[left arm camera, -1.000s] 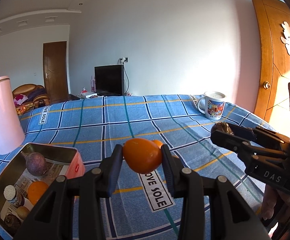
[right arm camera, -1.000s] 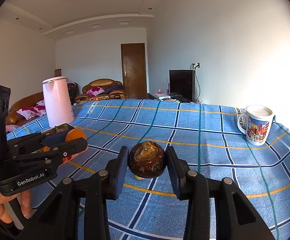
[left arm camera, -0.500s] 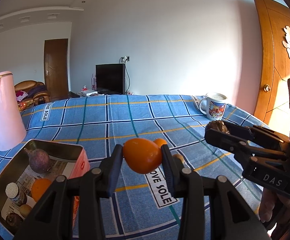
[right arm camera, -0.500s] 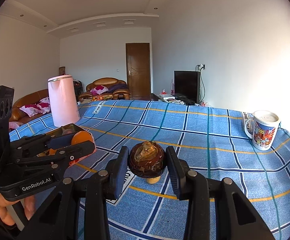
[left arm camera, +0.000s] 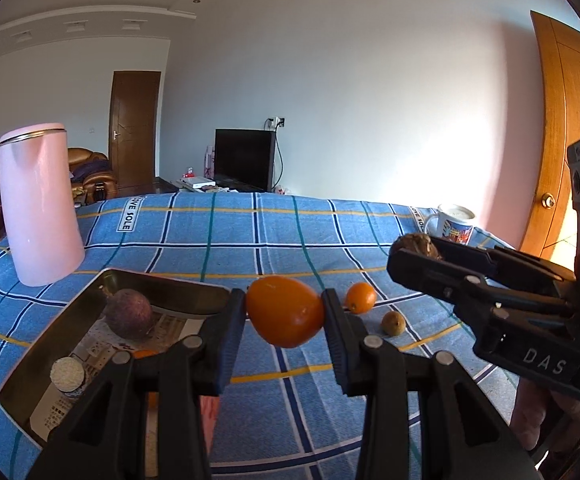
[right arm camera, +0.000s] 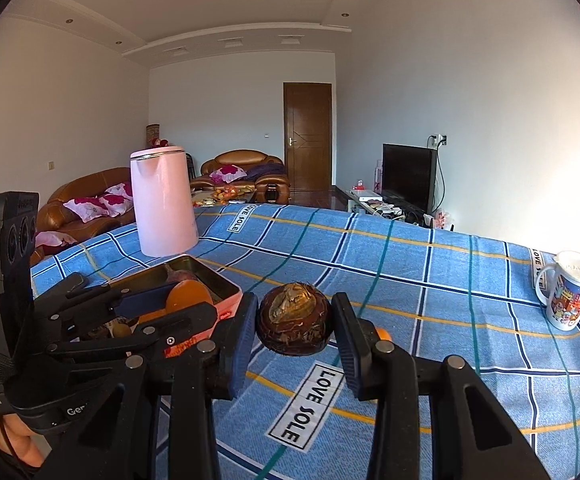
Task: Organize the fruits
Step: 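Release the orange and the brown cake into the tin with both tools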
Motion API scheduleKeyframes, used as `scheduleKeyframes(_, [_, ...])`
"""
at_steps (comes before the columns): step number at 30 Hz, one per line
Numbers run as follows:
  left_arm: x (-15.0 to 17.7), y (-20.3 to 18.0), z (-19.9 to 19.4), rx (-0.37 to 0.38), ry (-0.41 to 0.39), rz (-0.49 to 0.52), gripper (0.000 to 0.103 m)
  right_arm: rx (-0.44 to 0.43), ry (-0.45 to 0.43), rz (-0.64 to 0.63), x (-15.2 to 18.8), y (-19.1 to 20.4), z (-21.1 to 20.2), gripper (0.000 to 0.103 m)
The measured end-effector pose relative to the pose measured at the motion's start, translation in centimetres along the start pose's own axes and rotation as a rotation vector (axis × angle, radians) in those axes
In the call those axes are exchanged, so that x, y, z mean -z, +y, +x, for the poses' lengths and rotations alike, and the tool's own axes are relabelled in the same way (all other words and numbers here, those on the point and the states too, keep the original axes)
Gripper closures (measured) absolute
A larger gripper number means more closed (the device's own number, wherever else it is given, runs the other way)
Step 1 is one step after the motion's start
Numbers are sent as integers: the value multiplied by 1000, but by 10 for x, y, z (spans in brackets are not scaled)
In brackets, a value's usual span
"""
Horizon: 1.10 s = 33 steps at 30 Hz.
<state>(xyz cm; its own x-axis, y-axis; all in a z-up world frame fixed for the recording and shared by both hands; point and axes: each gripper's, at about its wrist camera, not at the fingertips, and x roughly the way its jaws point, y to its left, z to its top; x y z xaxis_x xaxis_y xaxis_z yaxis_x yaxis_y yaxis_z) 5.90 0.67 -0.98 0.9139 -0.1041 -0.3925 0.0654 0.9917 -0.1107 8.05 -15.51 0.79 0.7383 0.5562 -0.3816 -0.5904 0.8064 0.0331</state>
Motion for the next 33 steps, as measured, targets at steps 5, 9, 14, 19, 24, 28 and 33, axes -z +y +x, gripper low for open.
scheduleKeyframes(5, [-4, 35, -7, -51, -4, -54, 63, -56, 17, -17, -9, 24, 20, 63])
scheduleKeyframes(9, [-5, 65, -9, -99, 9, -103, 63, -97, 45, -34, -12, 44, 42, 63])
scheduleKeyframes(14, [-7, 96, -3, -128, 43, -156, 63, -145, 94, -44, -11, 67, 69, 63])
scheduleKeyframes(19, [-4, 118, 5, -139, 87, -188, 63, -161, 140, -63, -8, 83, 93, 63])
scheduleKeyframes(24, [1, 131, 13, -158, 119, -210, 63, -161, 189, -75, -6, 94, 114, 63])
scheduleKeyframes(28, [1, 134, 14, -172, 132, -203, 63, -163, 226, -75, -5, 100, 130, 63])
scheduleKeyframes(33, [3, 136, 19, -192, 155, -197, 62, -178, 269, -83, -2, 108, 142, 63])
